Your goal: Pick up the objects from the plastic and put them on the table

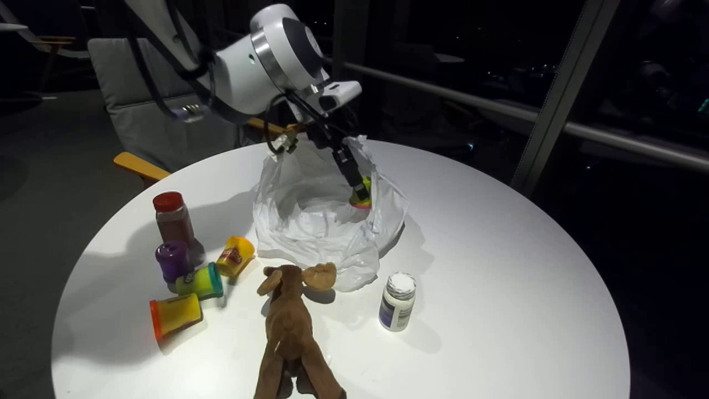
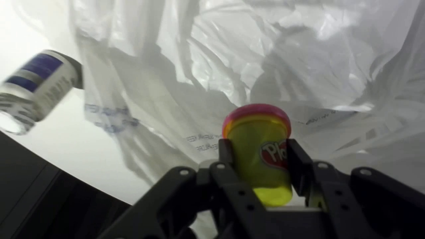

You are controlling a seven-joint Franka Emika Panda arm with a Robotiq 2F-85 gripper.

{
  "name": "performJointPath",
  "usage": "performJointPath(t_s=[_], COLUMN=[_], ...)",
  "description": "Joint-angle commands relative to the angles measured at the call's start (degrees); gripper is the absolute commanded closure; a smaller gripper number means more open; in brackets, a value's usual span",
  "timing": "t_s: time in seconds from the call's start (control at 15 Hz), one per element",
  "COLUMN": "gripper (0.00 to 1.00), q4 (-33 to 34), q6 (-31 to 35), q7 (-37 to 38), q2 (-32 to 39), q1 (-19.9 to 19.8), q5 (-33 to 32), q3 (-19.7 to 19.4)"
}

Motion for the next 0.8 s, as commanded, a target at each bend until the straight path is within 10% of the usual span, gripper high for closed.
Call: performJointPath(t_s=[0.0,0.73], gripper=[0.82,0.82], q4=[-12.21,-28.42], q6=[-5.05,-5.68], q7=[1.99,-6.85], q2=[-12.99,-29.92], q1=[1.09,-9.83], q5=[-0.63,11.24], q3=[3.72,20.54])
